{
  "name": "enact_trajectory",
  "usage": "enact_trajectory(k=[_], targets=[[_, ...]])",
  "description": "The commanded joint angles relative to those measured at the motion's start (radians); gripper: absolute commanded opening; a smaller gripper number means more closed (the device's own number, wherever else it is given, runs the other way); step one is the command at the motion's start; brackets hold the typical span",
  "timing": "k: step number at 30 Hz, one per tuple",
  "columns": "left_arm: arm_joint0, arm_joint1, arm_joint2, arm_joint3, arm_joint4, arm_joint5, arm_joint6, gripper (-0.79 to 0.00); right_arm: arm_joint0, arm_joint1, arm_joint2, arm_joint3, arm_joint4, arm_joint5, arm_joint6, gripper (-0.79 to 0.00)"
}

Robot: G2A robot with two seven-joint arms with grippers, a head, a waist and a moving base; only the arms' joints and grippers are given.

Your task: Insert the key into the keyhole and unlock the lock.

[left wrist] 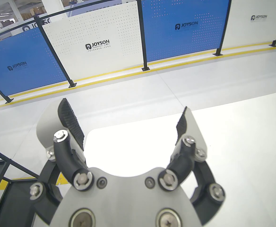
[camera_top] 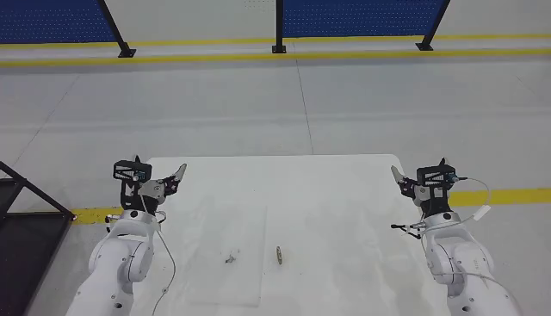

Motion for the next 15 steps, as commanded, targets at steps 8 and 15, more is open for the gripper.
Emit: enact_trajectory(k=[8,15], targets=[[0.130,0.028,-0.063,-0.219,0.188,-0.307,-0.041,0.000,0.000,0.000,0.000,0.000,0.000,0.000,0.000,0.000],[0.338,0.043,-0.048,-0.435,0.283,-0.557,-0.180,0.000,0.000,0.000,0.000,0.000,0.000,0.000,0.000,0.000]])
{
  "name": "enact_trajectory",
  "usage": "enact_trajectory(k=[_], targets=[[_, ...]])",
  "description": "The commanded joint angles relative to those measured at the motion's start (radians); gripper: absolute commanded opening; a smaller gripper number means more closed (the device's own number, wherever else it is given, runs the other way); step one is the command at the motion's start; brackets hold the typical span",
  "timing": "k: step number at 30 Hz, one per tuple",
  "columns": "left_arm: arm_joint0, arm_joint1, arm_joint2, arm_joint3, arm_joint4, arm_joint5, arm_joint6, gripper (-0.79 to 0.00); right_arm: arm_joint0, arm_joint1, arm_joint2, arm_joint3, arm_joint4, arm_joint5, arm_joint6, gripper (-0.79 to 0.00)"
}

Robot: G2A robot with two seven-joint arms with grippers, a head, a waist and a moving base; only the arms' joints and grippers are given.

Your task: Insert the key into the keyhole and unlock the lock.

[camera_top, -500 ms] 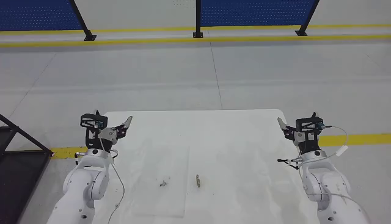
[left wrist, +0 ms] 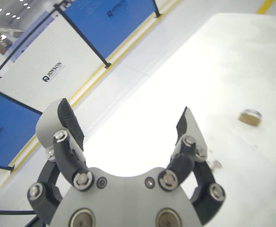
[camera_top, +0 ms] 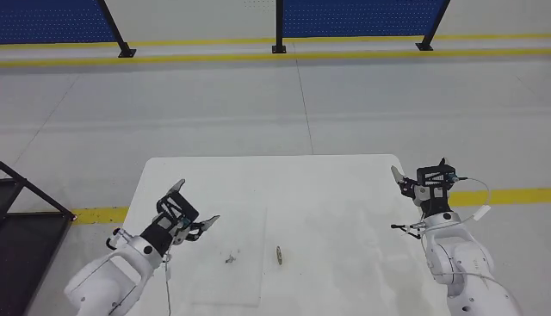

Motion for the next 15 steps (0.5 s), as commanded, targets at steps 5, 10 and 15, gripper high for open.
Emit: enact_trajectory(k=[5,10,15], targets=[[0.105,0.000,0.115,-0.039,0.072,-0.034,-0.124,0.000,0.000,0.000,0.000,0.000,0.000,0.000,0.000,0.000],[0.132,-0.006,0.231,-0.014,0.171,0.034,-0.255,0.000,0.000,0.000,0.000,0.000,0.000,0.000,0.000,0.000],[0.086,-0.017,0.320,0.078,0.204,0.145,-0.327,0.000,0.000,0.000,0.000,0.000,0.000,0.000,0.000,0.000]])
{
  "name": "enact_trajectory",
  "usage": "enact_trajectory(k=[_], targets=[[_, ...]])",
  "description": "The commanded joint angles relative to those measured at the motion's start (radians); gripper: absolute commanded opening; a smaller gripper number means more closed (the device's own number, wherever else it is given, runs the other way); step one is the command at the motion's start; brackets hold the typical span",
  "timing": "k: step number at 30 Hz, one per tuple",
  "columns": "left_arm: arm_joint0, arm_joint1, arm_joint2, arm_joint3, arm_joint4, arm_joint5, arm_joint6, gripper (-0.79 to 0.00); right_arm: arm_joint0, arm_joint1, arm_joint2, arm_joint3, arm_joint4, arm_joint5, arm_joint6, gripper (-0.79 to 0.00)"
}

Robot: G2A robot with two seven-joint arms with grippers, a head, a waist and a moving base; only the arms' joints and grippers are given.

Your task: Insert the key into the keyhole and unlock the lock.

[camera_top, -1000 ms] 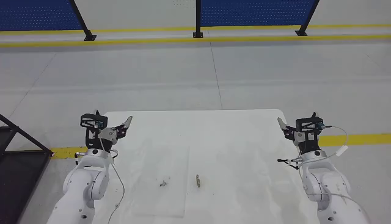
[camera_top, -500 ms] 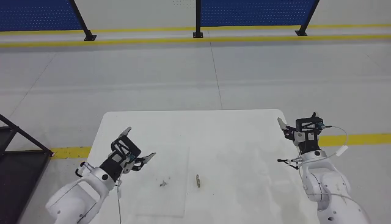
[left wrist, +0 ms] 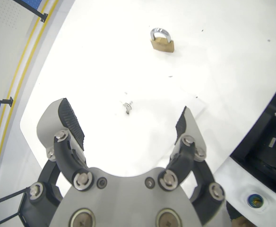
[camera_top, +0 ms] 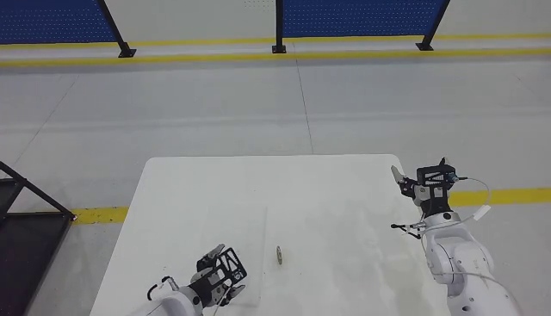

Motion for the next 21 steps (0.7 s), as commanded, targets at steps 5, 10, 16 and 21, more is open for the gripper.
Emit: enact_trajectory(k=[5,10,16,21], targets=[[-0.091,-0.015,0.070,0.127,-0.018,0.130,-0.013,-0.163,0.000,0.000,0.000,0.000,0.000,0.000,0.000,0.000],[-0.154,-0.023,0.094,0.210,-0.008,0.195,-0.040,-0.237,0.000,0.000,0.000,0.000,0.000,0.000,0.000,0.000],[-0.201,-0.030,0.117,0.274,-0.035,0.213,-0.040,-0.413,0.000,0.000,0.000,0.000,0.000,0.000,0.000,0.000],[-0.214,-0.032,0.135,0.292,-0.026,0.219,-0.041,-0.422,0.000,0.000,0.000,0.000,0.000,0.000,0.000,0.000]])
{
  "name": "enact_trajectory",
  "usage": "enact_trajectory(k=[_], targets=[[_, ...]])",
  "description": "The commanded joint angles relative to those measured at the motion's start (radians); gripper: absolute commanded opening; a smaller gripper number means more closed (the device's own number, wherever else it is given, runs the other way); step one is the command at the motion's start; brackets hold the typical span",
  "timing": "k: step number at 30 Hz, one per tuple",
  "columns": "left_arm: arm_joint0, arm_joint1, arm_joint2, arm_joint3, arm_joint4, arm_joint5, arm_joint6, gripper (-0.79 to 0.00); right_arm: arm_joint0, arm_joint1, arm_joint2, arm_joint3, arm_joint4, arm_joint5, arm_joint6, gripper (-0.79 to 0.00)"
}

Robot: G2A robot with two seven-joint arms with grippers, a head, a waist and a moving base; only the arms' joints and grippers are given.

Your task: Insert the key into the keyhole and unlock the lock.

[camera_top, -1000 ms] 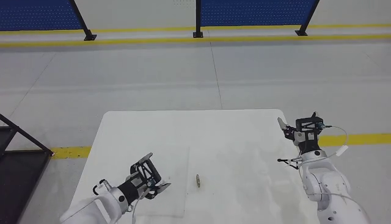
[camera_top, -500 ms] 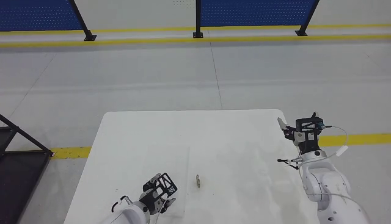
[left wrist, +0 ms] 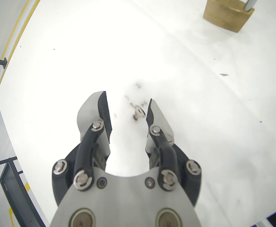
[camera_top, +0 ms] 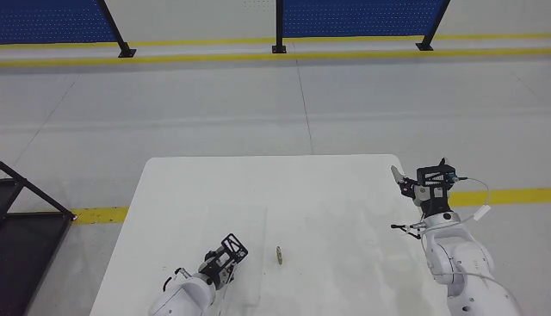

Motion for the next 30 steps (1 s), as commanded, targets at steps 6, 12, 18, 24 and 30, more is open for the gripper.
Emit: enact_trajectory(k=[6,12,18,24,30], targets=[[-0.006,-0.002,0.016,0.009,0.007,0.007,-0.004,-0.477,0.000,0.000,0.000,0.000,0.000,0.000,0.000,0.000],[-0.003,0.000,0.020,0.007,0.034,0.017,-0.003,-0.496,0.000,0.000,0.000,0.000,0.000,0.000,0.000,0.000],[-0.001,-0.001,0.026,0.009,0.036,0.024,0.002,-0.523,0.000,0.000,0.000,0.000,0.000,0.000,0.000,0.000],[0.000,0.000,0.025,0.011,0.032,0.020,0.004,-0.554,0.000,0.000,0.000,0.000,0.000,0.000,0.000,0.000],[-0.003,0.000,0.024,0.020,0.027,0.017,0.004,-0.616,0.000,0.000,0.000,0.000,0.000,0.000,0.000,0.000]])
